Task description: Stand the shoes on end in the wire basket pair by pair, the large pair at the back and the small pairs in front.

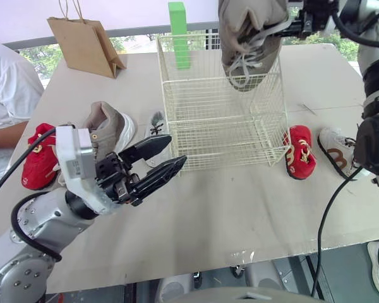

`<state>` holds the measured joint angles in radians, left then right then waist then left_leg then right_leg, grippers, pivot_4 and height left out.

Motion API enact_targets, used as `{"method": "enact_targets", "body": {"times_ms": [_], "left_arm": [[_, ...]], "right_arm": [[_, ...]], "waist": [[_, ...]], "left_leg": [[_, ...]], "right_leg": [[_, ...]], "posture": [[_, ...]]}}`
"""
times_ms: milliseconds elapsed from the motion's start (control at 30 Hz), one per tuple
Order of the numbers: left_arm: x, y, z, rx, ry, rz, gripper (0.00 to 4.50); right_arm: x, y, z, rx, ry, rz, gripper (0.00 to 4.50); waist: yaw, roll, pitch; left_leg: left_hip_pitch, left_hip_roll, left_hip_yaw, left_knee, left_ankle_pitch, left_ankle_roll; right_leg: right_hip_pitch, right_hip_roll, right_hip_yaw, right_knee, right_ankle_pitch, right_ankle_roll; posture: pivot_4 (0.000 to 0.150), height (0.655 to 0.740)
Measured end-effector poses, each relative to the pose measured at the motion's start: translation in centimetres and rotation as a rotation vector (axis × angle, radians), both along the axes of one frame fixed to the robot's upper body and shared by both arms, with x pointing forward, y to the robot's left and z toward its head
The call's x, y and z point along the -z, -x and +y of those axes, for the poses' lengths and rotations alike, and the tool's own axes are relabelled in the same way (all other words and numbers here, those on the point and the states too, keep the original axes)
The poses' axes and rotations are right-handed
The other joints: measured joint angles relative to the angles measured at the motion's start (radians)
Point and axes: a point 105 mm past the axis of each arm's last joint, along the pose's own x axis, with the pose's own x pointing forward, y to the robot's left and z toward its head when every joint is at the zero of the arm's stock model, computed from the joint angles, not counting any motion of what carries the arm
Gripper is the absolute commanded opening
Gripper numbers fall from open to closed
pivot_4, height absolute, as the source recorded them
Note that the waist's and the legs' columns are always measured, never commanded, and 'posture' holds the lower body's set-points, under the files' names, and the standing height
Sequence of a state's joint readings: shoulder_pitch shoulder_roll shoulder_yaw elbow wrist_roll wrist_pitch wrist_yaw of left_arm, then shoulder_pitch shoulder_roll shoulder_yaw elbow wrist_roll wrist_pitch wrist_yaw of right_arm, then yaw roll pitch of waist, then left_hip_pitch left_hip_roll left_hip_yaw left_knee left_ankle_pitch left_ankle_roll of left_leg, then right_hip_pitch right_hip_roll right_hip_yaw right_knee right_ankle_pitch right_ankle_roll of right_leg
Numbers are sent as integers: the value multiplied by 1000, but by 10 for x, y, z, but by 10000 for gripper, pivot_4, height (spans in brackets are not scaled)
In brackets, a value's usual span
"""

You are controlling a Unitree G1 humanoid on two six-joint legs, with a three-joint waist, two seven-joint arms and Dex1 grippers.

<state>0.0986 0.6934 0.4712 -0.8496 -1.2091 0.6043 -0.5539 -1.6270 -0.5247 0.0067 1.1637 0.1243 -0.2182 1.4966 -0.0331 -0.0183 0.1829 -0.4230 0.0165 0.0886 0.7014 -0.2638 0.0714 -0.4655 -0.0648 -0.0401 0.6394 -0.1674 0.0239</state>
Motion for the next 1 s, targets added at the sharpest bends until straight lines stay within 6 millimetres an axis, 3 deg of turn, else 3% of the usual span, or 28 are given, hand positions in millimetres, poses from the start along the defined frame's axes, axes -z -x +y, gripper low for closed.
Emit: {"method": "enact_targets", "body": {"times_ms": [167, 200, 233, 267, 333, 400, 467, 667, 833, 867, 900, 933, 1000], "left_arm": [[2, -1, 3, -34, 9, 1, 31733], [1, -2, 3, -40, 13, -5, 31733], [1, -2, 3, -44, 16, -6, 31733], [1, -3, 4, -60, 24, -13, 31733], [1, -4, 4, -64, 26, -16, 31733], [1, -5, 5, -77, 31, -18, 31733], [1, -5, 5, -81, 32, -19, 31733], [4, -11, 13, -122, 49, 8, 31733], [8, -25, 32, -236, 73, 47, 31733], [9, -29, 43, -277, 92, 65, 37044], [10, -29, 44, -282, 93, 66, 39329], [12, -35, 66, -366, 108, 94, 44153], [15, -37, 80, -411, 95, 122, 44660]], "right_arm": [[17, -10, -4, 39, -34, 191, 15658], [21, -14, -4, 60, -50, 239, 25352], [23, -15, -5, 71, -53, 261, 28256], [33, -19, -6, 90, -50, 332, 35411], [53, -23, -10, 110, -38, 407, 44184], [72, -26, -16, 134, -23, 472, 44701], [72, -27, -16, 138, -24, 468, 44701], [47, -27, -52, 261, -26, 310, 44701], [23, -23, -89, 396, -17, 159, 44701], [18, -18, -96, 401, -27, 137, 45000], [17, -18, -97, 401, -28, 135, 45000], [19, -9, -111, 405, -16, 108, 45000], [26, -5, -118, 406, -16, 117, 45000]], "waist": [[1, 0, 0], [1, 0, 0], [1, 0, 0], [1, 0, 0], [1, 0, 0], [1, 1, 1], [0, 2, 1], [4, 2, 1], [4, 2, 1], [3, 2, 1], [3, 2, 1], [2, 1, 1], [1, 1, 1]], "left_leg": [[0, 0, -1, -1, 0, 0], [0, 0, -1, -1, 0, 0], [0, 0, -1, -1, 0, 0], [0, 0, -1, -1, 0, 0], [0, 0, -1, -1, 0, 0], [-1, -1, -1, -1, 0, 0], [-1, -1, 0, -1, 0, 0], [0, -1, 0, -1, 0, 0], [0, 0, 1, -1, 0, 0], [1, 0, 1, -1, 0, 0], [1, 0, 1, -1, 0, 0], [2, 1, 2, -2, 0, 0], [2, 1, 3, -2, 0, 0]], "right_leg": [[0, -5, 0, -1, 0, 0], [0, -5, 0, -1, 0, 0], [0, -5, 0, -1, 0, 0], [1, -5, -1, -1, 0, 0], [1, -5, -1, -1, 0, 0], [0, -5, -1, -1, 0, 0], [0, -4, -1, -1, 0, 0], [0, -1, -2, -2, 0, 0], [0, 0, -1, -1, 0, 0], [0, 1, -1, -1, 0, 0], [0, 1, -1, -1, 0, 0], [1, 1, -1, -2, 0, 0], [1, 1, -1, -1, 0, 0]], "posture": [[1500, 7400], [1500, 7400], [1500, 7400], [1500, 7400], [1500, 7400], [1500, 7400], [1500, 7400], [1500, 7400], [1500, 7400], [1500, 7400], [1500, 7400], [1500, 7400], [1500, 7400]]}}
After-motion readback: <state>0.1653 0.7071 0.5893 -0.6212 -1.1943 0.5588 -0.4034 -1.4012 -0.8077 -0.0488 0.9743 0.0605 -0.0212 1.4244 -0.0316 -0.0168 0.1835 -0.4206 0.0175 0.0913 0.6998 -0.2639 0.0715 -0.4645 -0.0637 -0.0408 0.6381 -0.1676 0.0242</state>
